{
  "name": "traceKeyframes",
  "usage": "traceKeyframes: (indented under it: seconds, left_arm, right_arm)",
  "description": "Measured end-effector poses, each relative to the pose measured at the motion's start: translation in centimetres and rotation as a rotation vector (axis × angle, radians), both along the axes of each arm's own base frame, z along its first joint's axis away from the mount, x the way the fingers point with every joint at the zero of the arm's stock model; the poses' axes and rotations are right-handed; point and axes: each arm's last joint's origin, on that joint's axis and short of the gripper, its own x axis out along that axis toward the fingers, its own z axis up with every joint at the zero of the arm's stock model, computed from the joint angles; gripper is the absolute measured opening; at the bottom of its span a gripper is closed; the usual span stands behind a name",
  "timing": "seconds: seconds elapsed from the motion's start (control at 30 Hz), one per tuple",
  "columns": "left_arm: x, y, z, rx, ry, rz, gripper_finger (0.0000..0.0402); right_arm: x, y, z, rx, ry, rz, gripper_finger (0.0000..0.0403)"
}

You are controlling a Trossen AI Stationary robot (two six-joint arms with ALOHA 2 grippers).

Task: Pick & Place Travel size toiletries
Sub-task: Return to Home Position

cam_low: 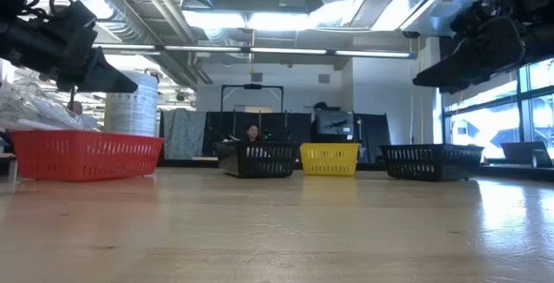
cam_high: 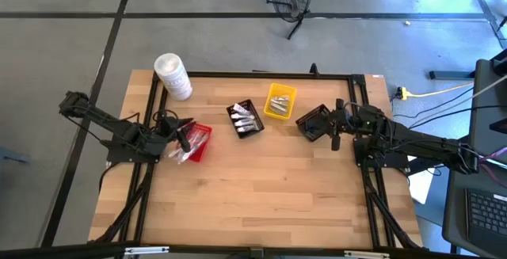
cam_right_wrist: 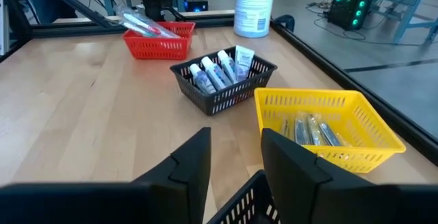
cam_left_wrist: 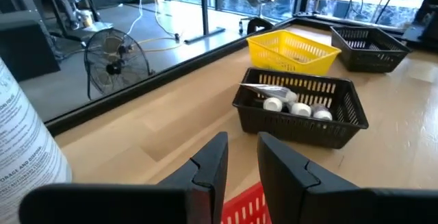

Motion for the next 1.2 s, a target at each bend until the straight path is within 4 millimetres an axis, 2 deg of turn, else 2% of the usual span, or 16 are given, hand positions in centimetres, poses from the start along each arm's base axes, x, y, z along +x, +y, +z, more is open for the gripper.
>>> traceKeyframes:
  seconds: [0.3, 0.4, 0.57, 0.63, 0.97, 1.1, 1.2]
  left_arm:
    - [0.2, -0.3, 0.0, -0.059, 0.003, -0.089, 0.0075]
    - [0.7, -0.8, 0.5, -0.056, 0.019, -0.261, 0.0075]
    - [1.5, -2.0, 2.3, 0.029, -0.065, -0.648, 0.0075]
    - [1.6, -2.2, 2.7, 0.072, -0.087, -0.73, 0.0075]
    - [1.7, -2.1, 2.6, 0.041, -0.128, -0.771, 0.0075]
    - [1.6, -1.9, 0.7, 0.083, -0.208, -0.813, 0.0075]
    - [1.7, -1.7, 0.7, 0.046, -0.2, -0.794, 0.0075]
  right_arm:
    - [0.0, 0.0, 0.0, -0.003, 0.002, -0.012, 0.0115]
    - [0.0, 0.0, 0.0, 0.016, -0.001, -0.016, 0.0111]
    - [0.0, 0.0, 0.0, 0.022, -0.002, -0.019, 0.0106]
    - [0.0, 0.0, 0.0, 0.022, -0.002, -0.019, 0.0104]
    - [0.0, 0.0, 0.0, 0.021, -0.002, -0.019, 0.0113]
    - [0.0, 0.0, 0.0, 0.017, -0.001, -0.021, 0.0122]
    - [0.0, 0.0, 0.0, 0.014, -0.001, -0.02, 0.0128]
